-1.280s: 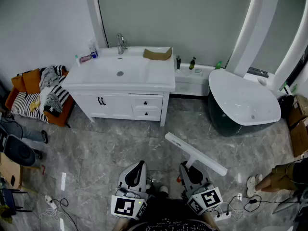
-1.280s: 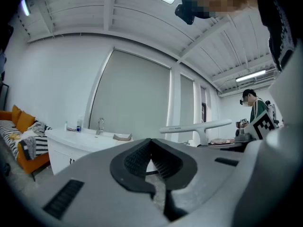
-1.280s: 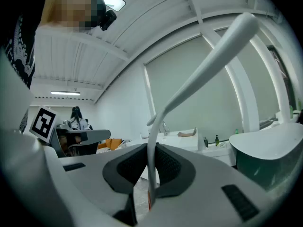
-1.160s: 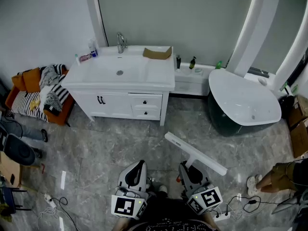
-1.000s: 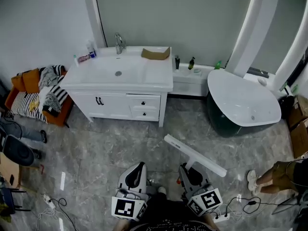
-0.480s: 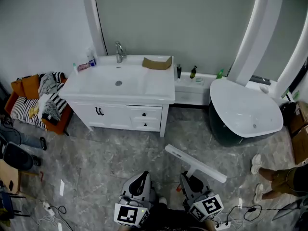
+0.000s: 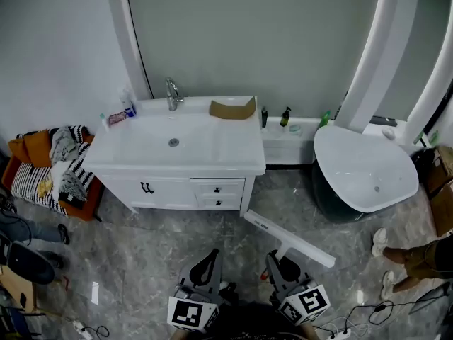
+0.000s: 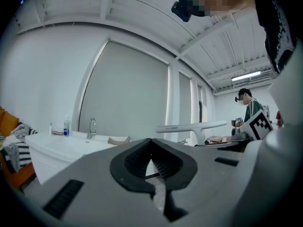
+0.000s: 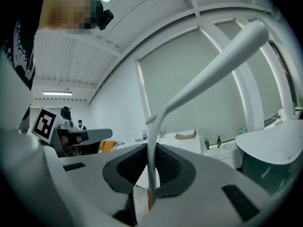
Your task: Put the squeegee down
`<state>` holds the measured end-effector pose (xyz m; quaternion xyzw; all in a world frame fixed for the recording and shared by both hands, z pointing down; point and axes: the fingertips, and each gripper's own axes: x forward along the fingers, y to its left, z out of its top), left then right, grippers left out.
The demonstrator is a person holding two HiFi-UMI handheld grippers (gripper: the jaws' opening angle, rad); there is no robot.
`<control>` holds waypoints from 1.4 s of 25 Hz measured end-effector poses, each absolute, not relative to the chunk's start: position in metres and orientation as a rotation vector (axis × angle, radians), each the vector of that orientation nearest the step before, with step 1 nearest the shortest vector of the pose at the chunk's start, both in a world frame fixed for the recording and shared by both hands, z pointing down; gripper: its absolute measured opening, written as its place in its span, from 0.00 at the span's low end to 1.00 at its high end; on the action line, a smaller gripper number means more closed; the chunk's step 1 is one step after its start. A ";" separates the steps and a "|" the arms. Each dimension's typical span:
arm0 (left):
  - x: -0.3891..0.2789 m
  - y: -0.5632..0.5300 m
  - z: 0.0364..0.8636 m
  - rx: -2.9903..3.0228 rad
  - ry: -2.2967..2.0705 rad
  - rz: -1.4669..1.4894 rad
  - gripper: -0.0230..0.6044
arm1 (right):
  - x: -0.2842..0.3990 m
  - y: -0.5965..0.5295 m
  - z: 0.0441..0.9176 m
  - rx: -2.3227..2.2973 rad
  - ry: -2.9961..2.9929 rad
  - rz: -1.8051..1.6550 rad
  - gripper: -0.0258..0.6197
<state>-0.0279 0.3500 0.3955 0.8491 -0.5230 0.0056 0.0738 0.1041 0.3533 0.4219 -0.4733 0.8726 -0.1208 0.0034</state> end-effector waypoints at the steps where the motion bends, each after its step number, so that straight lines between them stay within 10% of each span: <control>1: -0.033 0.345 0.398 2.552 -1.562 0.047 0.04 | 0.101 0.347 0.422 -1.491 2.727 -0.380 0.13; 35: 0.013 0.114 0.391 2.469 -1.737 -0.069 0.04 | 0.140 0.086 0.429 -1.277 2.902 -0.421 0.13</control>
